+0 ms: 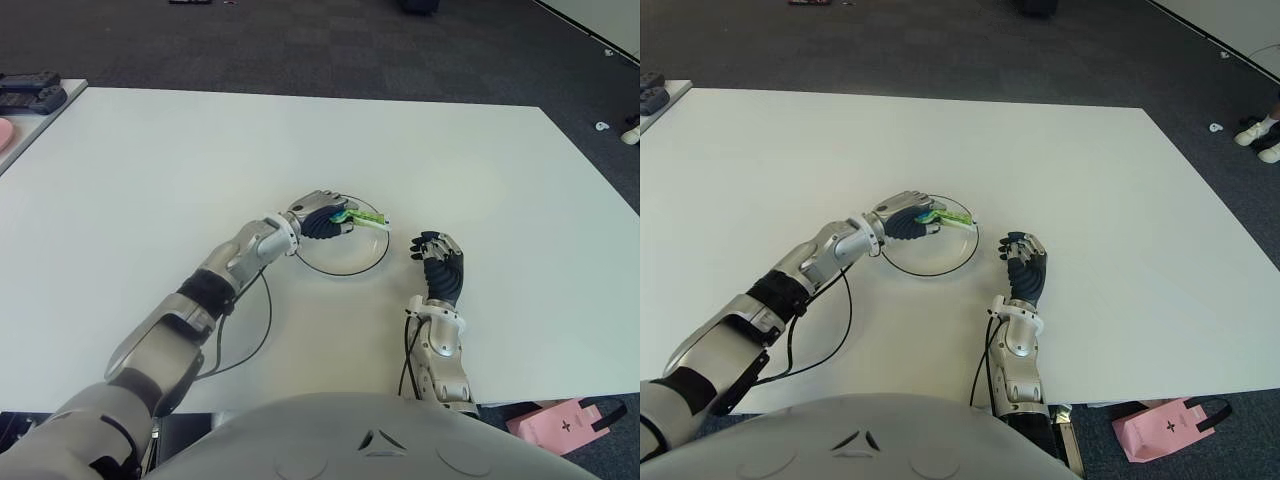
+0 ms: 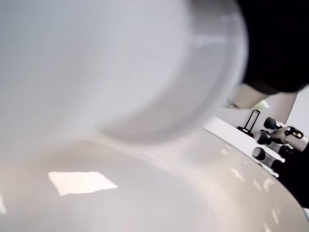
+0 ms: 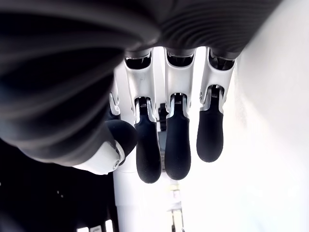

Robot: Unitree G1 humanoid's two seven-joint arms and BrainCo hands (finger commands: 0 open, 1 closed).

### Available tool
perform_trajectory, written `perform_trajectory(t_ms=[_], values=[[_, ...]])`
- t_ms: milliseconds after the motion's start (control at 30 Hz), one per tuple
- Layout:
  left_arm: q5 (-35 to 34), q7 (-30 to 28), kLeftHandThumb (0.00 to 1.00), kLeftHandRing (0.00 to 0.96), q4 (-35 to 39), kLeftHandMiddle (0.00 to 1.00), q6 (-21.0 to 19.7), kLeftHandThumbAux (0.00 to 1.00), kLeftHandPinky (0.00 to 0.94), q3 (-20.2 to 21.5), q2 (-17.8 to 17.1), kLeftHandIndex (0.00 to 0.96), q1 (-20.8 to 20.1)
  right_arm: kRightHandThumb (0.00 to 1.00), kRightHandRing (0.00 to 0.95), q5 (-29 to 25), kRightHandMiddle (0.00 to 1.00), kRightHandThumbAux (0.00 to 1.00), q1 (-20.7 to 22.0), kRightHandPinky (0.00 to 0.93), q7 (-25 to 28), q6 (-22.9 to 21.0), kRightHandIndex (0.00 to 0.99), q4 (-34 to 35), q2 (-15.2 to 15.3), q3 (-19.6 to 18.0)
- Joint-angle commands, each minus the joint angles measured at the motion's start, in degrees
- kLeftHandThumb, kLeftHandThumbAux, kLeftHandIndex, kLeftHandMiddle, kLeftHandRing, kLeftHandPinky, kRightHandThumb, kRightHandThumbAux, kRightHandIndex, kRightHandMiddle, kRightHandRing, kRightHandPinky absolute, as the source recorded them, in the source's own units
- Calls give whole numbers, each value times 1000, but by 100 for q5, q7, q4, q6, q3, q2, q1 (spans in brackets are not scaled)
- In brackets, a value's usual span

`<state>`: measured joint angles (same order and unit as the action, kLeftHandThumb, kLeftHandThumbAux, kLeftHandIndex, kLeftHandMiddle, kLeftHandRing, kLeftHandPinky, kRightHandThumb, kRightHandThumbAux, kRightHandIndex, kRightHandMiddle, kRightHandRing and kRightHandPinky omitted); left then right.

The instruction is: Put the toothpaste on the table into the plate.

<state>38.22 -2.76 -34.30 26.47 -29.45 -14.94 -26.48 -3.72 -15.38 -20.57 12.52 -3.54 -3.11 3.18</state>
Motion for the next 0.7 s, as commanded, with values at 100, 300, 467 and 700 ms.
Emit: perform_trajectory(t_ms=[100,300,467,700], values=[[44,-7,745,866,57,876,95,695,816,-49,-140,444,-9,704,525,-119,540,726,-395,517,-23,-481,430,-265,-516,35],[-178,-467,735,741,908,741,-67,682,624,84,-359,440,267,705,530,-37,540,727,-402,529,-114,-498,430,-246,-545,61],[-234,-522,697,324,810,262,62,375,327,43,-363,118,203,705,524,-13,538,726,-390,516,-158,-610,430,-195,-534,85],[-264,-581,495,38,835,26,409,241,62,31,-529,10,165,705,520,-19,534,727,-374,513,-169,-709,430,-150,-531,97]])
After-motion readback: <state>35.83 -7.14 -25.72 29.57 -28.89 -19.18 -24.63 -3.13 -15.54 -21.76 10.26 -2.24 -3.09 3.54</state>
